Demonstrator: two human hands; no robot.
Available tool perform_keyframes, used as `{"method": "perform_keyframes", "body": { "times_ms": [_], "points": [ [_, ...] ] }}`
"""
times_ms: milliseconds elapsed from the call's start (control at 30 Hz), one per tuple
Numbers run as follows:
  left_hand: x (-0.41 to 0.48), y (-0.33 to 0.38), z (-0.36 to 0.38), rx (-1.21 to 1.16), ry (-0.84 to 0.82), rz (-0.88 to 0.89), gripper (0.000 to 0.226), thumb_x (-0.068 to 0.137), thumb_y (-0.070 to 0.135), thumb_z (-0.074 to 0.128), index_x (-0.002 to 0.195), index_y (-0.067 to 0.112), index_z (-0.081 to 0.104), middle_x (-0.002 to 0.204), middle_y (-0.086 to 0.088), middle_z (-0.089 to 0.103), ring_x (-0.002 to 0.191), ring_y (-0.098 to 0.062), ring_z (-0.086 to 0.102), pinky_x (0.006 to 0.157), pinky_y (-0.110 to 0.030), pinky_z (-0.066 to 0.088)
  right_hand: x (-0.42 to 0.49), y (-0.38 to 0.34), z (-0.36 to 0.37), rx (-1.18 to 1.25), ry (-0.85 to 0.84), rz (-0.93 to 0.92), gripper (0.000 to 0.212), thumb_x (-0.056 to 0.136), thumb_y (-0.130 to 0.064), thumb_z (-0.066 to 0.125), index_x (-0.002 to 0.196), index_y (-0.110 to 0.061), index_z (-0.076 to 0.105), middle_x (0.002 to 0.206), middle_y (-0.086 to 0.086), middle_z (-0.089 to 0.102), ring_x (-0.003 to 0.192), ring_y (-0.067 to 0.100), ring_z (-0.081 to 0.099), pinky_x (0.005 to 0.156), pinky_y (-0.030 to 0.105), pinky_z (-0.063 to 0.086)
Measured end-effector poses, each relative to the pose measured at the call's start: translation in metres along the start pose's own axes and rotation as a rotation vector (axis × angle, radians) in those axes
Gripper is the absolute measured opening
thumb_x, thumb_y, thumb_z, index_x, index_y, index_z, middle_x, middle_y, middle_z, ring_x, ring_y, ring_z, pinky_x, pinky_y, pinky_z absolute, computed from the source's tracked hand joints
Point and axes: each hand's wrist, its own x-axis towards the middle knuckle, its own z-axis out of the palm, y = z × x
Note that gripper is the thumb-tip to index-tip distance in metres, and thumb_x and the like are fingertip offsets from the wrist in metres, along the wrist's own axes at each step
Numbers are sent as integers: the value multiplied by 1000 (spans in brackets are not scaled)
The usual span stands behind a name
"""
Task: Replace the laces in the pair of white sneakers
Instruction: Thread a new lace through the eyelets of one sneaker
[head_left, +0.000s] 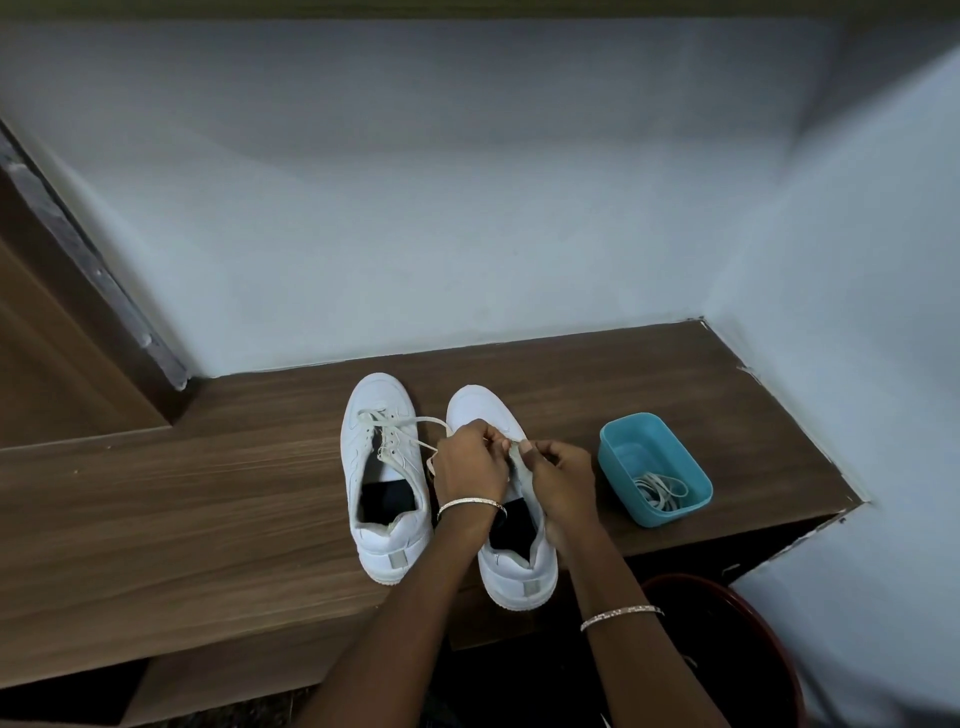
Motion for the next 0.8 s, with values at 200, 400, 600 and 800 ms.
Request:
{"method": "perform_keyframes", "body": {
  "times_ms": [200, 400, 600, 800],
  "points": [
    [-1, 9, 5, 154, -16, 8, 14, 91, 21, 57, 98, 15, 68, 95, -11, 71, 95, -34, 64, 72, -34, 45, 2, 2, 0, 46, -23, 33, 14, 91, -23, 68, 85, -16, 78, 83, -1, 76, 85, 18, 72, 84, 41, 59],
    [-1, 10, 7, 45, 29, -92, 9, 89, 18, 65, 89, 18, 74, 86, -9, 74, 88, -31, 68, 71, -31, 46, 8, 5, -6, 300, -109, 189, 38, 91, -33, 61, 79, 1, 72, 82, 14, 73, 79, 30, 68, 77, 40, 54],
    [-1, 5, 8, -184, 62, -164, 4, 77, 17, 80, 77, 20, 78, 76, 2, 75, 76, -18, 70, 71, -26, 52, 18, 3, -11, 351, -301, 269, 25, 84, -17, 71, 106, -5, 74, 110, 27, 70, 104, 43, 68, 95, 58, 53],
    [2, -3, -3, -317, 16, -155, 16, 69, 17, 87, 65, 25, 73, 64, 11, 70, 62, -1, 64, 58, -19, 49, 25, -5, -8, 333, -326, 304, 22, 84, -7, 71, 102, 7, 73, 103, 33, 70, 102, 49, 67, 98, 60, 50]
  ]
}}
